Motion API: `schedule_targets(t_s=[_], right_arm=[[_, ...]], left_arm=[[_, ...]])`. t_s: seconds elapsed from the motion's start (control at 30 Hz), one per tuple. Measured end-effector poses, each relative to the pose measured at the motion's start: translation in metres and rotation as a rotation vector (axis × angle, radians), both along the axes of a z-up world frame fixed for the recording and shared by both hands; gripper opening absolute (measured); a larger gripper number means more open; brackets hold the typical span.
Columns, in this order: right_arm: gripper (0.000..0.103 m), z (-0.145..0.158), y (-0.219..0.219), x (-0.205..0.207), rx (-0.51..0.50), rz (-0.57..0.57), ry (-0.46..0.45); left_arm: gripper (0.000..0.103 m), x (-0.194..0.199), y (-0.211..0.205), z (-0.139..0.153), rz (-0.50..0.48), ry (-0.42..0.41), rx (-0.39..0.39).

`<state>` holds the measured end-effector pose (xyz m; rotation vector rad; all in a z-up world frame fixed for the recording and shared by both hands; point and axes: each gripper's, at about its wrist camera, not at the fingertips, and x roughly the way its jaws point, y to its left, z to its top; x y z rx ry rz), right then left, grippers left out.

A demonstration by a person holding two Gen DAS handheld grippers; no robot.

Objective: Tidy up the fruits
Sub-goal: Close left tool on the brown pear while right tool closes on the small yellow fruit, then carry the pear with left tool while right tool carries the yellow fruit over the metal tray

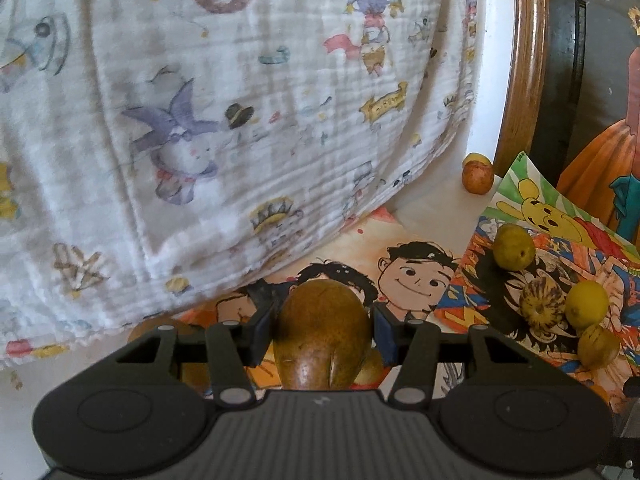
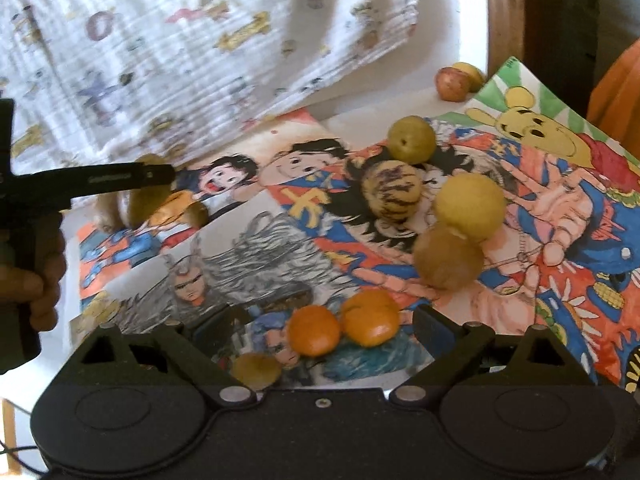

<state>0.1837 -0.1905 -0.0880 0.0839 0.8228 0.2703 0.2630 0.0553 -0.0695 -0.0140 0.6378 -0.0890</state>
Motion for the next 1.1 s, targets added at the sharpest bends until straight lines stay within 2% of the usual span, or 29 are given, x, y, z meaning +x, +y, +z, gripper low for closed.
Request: schedule_targets(t_s=[0.3,0.43,0.6,0.67,0.83,1.1], right_arm=[[0.078,-0.003,0.025,-0.015,-0.009,0.113,0.041],[0.053,-0.01,0.033,-0.012,-0.009,0.139,0.088],[0.041,-0.016,0.038,-0.005,-0.026,0.136,0.118],[0.032,-0.017,0.042,-0.005,-0.064,0.152,0.111],[0.032,-0.012,0.041,-0.008,-0.068,0.158,0.087],[0.032,0.025,0.027,-0.036,-0.045,0.115,-0.011]], left_arm=[[0.056,-0.023,0.004,0.0,0.011,0.011,-0.01],[0.056,-0.03,0.004,0.001,0.012,0.012,-0.016],[0.056,-0.04,0.005,0.003,0.014,0.006,-0.022],[0.056,-0.043,0.006,0.003,0.016,0.004,-0.024],[0.056,-0.055,0.006,0.008,0.019,-0.001,-0.023],[0.056,-0.096,-0.011,0.025,-0.021,-0.024,-0.014]])
